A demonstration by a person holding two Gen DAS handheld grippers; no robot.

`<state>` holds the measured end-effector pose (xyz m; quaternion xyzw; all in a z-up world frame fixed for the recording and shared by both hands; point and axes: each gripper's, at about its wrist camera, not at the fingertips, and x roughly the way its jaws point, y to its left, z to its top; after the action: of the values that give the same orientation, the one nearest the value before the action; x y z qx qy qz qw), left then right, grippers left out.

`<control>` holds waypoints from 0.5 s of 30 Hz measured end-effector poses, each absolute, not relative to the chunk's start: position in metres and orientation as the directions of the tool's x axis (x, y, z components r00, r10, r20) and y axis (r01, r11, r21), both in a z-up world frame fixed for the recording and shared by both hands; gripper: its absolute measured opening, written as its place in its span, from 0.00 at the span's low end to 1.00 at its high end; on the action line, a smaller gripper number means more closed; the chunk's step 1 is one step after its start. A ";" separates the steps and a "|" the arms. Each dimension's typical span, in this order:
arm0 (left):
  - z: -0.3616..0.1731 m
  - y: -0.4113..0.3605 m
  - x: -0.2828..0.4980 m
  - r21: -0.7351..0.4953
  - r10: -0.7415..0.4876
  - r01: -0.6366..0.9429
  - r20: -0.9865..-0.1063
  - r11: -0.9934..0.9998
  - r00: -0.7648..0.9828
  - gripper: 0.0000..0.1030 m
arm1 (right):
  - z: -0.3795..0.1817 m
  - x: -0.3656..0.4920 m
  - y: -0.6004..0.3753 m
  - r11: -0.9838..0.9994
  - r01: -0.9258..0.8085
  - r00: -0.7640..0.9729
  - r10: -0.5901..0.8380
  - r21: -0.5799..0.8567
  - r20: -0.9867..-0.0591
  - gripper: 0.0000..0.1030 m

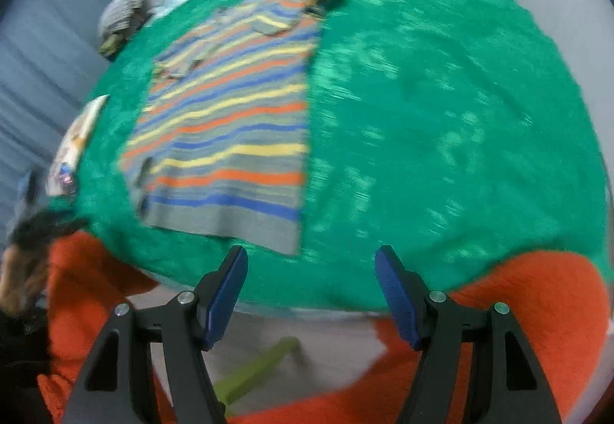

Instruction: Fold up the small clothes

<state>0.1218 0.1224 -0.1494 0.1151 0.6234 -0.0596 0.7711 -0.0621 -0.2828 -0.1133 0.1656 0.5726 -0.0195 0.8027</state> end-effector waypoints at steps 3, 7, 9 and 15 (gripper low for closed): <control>-0.147 0.134 0.129 -0.065 -0.100 0.141 -0.961 0.988 0.257 0.91 | -0.129 -0.053 -0.288 0.926 0.243 0.319 0.205 0.289 -0.925 0.67; -0.171 0.101 0.180 -0.275 -0.277 0.048 -0.920 0.960 0.276 0.91 | -0.146 -0.032 -0.286 0.849 0.286 0.338 0.344 0.444 -0.876 0.66; -0.180 0.082 0.205 -0.322 -0.309 -0.021 -0.923 0.947 0.231 0.91 | -0.147 -0.027 -0.282 0.828 0.307 0.346 0.363 0.470 -0.865 0.67; -0.218 0.005 0.241 -0.098 -0.094 -0.021 -0.984 0.995 0.149 0.93 | -0.141 -0.029 -0.259 0.861 0.276 0.359 0.319 0.426 -0.877 0.67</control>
<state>0.2412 0.0047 -0.2176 -0.0443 0.6518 -0.0240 0.7567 -0.0286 -0.2590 -0.1412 0.2629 0.5658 0.0135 0.7814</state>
